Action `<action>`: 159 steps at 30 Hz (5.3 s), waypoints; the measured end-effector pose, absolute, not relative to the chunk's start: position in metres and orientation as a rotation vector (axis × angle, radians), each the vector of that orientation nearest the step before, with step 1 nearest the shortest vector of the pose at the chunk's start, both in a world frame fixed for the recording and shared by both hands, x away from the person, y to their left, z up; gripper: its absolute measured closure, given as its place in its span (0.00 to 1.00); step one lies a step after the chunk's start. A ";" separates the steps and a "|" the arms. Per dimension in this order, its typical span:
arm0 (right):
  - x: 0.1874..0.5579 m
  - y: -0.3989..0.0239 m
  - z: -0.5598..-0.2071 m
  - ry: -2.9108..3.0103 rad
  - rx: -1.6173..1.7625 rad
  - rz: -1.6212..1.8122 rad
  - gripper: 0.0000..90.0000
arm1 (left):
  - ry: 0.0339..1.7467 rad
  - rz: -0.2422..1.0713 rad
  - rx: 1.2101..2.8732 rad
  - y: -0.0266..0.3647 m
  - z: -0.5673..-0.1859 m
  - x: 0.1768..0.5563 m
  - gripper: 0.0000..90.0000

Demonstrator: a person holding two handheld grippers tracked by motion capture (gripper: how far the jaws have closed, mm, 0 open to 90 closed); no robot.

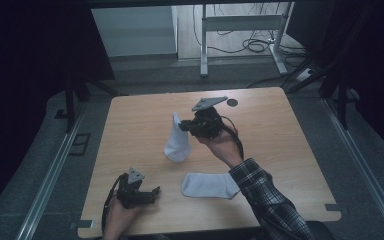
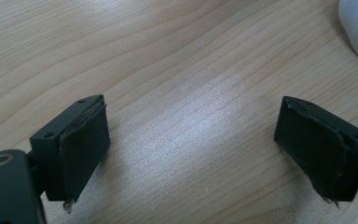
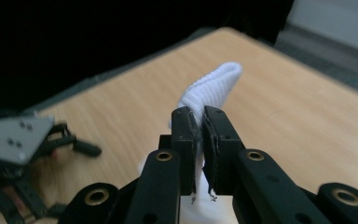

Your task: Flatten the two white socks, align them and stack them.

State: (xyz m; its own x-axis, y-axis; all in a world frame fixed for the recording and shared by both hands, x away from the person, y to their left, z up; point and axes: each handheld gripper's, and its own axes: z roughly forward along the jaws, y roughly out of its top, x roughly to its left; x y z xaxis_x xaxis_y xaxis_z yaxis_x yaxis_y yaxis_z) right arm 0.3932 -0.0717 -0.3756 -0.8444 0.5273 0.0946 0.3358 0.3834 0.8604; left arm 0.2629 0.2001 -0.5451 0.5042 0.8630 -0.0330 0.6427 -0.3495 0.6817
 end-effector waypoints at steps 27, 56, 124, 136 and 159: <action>0.414 -0.230 -0.499 2.405 1.274 1.049 0.68 | 1.231 0.440 2.116 0.199 -0.545 0.265 0.11; 0.405 -0.234 -0.526 2.470 1.166 0.965 0.76 | 0.965 0.306 2.156 0.105 -0.531 0.303 0.63; 0.427 -0.207 -0.487 2.498 1.108 1.028 0.68 | 1.360 0.447 1.983 0.149 -0.525 0.373 0.38; 0.473 -0.179 -0.489 2.408 1.162 1.018 0.63 | 1.428 0.503 2.030 0.151 -0.538 0.380 0.37; 0.479 -0.167 -0.522 2.469 1.162 0.979 0.91 | 1.409 0.425 1.940 0.163 -0.537 0.380 0.95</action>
